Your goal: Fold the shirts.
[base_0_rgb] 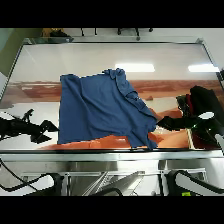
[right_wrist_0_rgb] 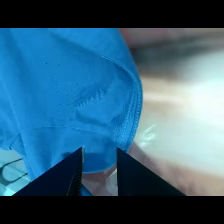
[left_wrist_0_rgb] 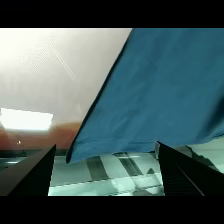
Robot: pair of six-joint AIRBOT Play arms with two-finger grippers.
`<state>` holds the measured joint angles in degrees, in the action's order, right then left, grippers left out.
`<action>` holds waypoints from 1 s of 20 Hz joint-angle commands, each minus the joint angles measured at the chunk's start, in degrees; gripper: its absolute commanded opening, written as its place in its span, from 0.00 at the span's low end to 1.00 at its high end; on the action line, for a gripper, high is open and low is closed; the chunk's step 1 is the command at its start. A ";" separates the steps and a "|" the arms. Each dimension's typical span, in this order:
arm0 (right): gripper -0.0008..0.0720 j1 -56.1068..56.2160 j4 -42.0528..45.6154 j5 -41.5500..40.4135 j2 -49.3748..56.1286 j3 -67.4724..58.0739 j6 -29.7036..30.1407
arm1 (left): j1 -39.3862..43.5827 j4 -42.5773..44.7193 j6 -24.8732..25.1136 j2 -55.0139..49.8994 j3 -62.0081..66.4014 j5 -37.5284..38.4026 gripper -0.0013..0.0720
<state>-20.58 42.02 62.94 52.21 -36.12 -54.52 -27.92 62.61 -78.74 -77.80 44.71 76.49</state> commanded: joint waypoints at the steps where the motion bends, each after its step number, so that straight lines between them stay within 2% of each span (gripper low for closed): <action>1: 0.36 -0.04 -1.33 0.13 0.09 -0.04 0.81 | 2.23 -0.09 1.55 -2.49 -3.45 -2.23 0.96; 5: 0.36 -0.04 -1.27 0.13 0.09 -0.02 0.79 | 9.73 -4.20 3.30 -6.47 -2.64 -3.89 0.96; 6: 0.37 -0.07 -0.79 0.13 0.09 -0.04 0.76 | 11.43 -3.52 3.34 -7.67 -1.51 -3.78 0.92; 7: 0.38 -0.07 0.02 0.13 0.09 -0.04 0.70 | 12.66 -3.13 3.34 -8.94 0.02 -3.43 0.63; 8: 0.51 -0.07 0.81 0.15 0.09 -0.04 -0.37 | 13.31 -2.27 3.34 -9.92 1.57 -2.84 0.33; 9: 0.57 -0.07 1.66 0.15 0.09 -0.04 -2.08 | 13.75 -1.77 3.34 -10.64 3.15 -2.08 0.09; 10: 0.53 -0.07 2.43 0.13 0.09 -0.02 -3.28 | 13.73 -1.49 3.34 -10.91 4.63 -1.46 0.04; 11: 0.49 -0.07 3.02 0.11 0.13 -0.02 -3.39 | 13.70 -0.57 3.32 -10.75 5.88 -1.01 0.04; 15: 0.52 -0.02 2.45 -0.31 3.10 0.00 -3.32 | 11.26 3.13 3.30 -7.30 8.50 -0.44 0.04; 20: 0.51 0.83 -11.56 -1.14 10.97 0.00 6.60 | 6.54 3.26 3.30 -6.03 8.46 -0.48 0.04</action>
<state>-20.36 37.76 62.52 59.48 -36.12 -52.95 -19.33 65.80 -75.40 -84.44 52.77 75.09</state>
